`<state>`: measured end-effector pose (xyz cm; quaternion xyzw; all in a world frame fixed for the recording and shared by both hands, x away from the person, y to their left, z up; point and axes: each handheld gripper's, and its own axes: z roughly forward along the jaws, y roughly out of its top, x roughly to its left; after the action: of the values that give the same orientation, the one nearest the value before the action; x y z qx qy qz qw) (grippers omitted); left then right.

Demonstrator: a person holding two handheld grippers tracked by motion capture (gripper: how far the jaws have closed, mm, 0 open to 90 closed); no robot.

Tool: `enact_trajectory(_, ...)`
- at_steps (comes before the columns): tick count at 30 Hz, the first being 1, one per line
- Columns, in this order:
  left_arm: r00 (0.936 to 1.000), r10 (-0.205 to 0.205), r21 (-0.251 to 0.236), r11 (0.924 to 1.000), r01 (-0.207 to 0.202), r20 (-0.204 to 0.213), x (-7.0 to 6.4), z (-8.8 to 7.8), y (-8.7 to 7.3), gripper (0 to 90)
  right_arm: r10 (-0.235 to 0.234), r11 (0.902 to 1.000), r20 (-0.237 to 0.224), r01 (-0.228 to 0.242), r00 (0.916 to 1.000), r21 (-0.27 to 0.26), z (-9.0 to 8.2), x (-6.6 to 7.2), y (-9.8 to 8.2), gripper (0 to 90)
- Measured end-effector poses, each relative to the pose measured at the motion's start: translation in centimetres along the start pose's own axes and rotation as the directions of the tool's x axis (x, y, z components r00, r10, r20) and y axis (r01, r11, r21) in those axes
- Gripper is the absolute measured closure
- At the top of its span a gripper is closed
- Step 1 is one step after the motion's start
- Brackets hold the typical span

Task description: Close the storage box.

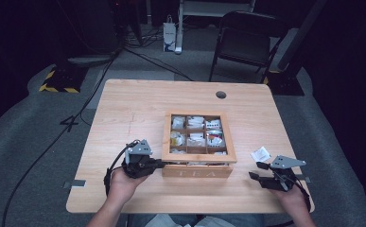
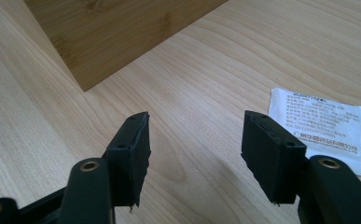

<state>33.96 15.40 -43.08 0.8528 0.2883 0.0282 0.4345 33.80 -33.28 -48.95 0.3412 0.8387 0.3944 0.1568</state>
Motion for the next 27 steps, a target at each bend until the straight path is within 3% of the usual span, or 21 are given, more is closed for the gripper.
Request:
enact_trajectory(11,0.9999,-0.013,0.026,0.9996,0.013,-0.003,0.02,0.02,-0.24,89.1,0.003,1.0,0.0,-0.003,1.0,-0.002,-0.14,0.01,-0.01,42.1)
enact_trajectory(27,0.999,-0.009,0.072,0.9973,0.012,-0.044,-0.35,-0.2,-0.48,88.9,0.0,0.9999,-0.006,0.0,1.0,-0.014,-0.03,0.0,0.23,42.1)
